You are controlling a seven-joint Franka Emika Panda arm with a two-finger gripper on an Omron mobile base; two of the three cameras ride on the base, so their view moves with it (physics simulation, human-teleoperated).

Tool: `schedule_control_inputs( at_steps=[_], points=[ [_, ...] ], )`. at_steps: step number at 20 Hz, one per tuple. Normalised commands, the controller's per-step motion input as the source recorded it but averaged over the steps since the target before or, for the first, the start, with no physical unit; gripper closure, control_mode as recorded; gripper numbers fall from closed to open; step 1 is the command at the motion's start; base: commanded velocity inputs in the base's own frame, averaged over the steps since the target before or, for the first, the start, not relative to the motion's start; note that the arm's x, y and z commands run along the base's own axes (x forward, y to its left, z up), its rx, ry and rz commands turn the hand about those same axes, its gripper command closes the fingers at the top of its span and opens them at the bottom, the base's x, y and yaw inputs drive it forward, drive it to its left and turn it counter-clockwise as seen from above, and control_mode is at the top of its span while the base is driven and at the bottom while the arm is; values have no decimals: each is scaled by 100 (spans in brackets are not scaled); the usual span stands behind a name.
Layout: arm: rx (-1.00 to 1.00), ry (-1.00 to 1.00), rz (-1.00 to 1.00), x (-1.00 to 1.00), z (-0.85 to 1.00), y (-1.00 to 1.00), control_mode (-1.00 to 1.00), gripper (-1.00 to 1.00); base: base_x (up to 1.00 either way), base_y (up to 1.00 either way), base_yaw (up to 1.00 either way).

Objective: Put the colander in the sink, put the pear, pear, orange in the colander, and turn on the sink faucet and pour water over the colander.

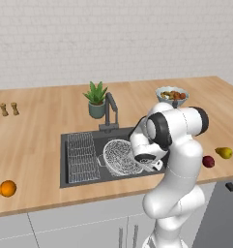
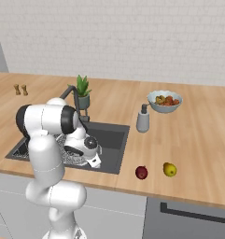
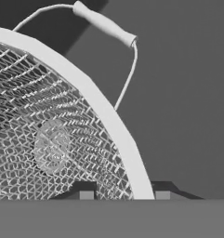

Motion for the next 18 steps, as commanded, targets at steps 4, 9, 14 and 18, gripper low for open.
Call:
schedule_control_inputs(
  at_steps=[4,9,14,18],
  points=[
    [0,1,-5,0,0,37,-100,100,0,0,0],
    [0,1,-2,-1,0,10,-100,-100,0,0,0],
    [0,0,-1,-10,4,1,-100,-100,0,0,0],
    [2,-11,0,-25,40,-2,-100,-100,0,0,0]
  ],
)
